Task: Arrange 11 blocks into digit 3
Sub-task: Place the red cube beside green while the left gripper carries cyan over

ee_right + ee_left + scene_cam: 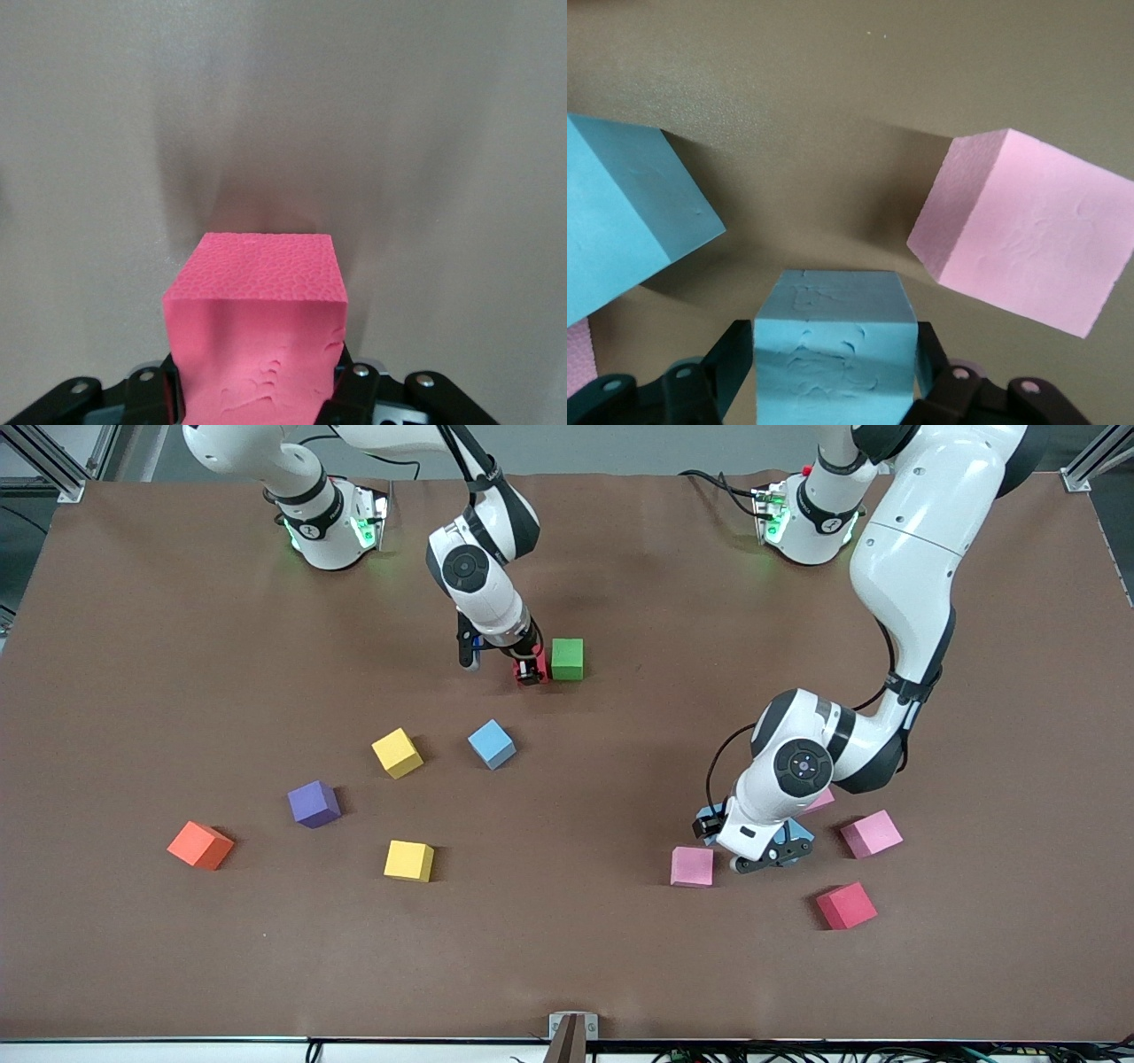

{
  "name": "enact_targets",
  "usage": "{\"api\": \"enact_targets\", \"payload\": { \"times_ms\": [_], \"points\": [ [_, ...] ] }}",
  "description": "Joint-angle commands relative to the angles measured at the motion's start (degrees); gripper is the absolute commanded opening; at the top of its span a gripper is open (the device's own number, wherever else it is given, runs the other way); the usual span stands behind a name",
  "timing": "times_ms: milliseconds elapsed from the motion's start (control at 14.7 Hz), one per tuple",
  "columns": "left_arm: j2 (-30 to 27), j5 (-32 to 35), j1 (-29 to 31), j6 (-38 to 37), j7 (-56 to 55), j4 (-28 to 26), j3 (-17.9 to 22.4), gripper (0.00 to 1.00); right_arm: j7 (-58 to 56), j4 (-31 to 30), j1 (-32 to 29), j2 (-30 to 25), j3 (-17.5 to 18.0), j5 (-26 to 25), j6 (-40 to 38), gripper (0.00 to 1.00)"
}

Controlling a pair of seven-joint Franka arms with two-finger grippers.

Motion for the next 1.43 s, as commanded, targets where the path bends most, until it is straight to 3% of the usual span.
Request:
{"api": "enact_targets", "payload": {
  "times_ms": [0,273,341,545,886,1295,1363],
  "points": [
    [0.7,-0.3,0.2,-0.7,-0.4,1.3,-0.1,0.70,0.9,0.4,1.1,0.6,-0.4,1.5,0.5,0.11],
    [-0.1,-0.4,0.5,-2.0,-3.7,0.9,-0.1,0.28,1.4,0.5,1.5,0.6,-0.4,1.5,0.5,0.11],
    [-1.0,-0.4,0.4,-3.8,-5.8,0.9,-0.1,0.24,1.5,0.5,1.5,0.6,-0.4,1.5,0.5,0.11],
    [-5.2,-0.3,-0.1,-8.7,-15.7,-1.0,-0.9,0.19,1.9,0.5,1.8,0.7,-0.4,1.5,0.5,0.12],
    [-13.3,-0.8,0.2,-7.1,-38.2,-11.4,-5.0,0.20,2.1,1.3,2.0,1.2,-0.4,1.5,0.5,0.12],
    [-20.5,-0.6,-0.4,6.8,-69.4,-27.4,-10.0,0.20,2.8,1.9,2.3,1.7,-0.4,1.5,0.3,0.14],
    [-21.0,-0.6,-0.3,9.4,-73.3,-29.4,-11.2,0.20,2.9,1.9,2.4,1.8,-0.4,1.5,0.3,0.26]
  ]
}}
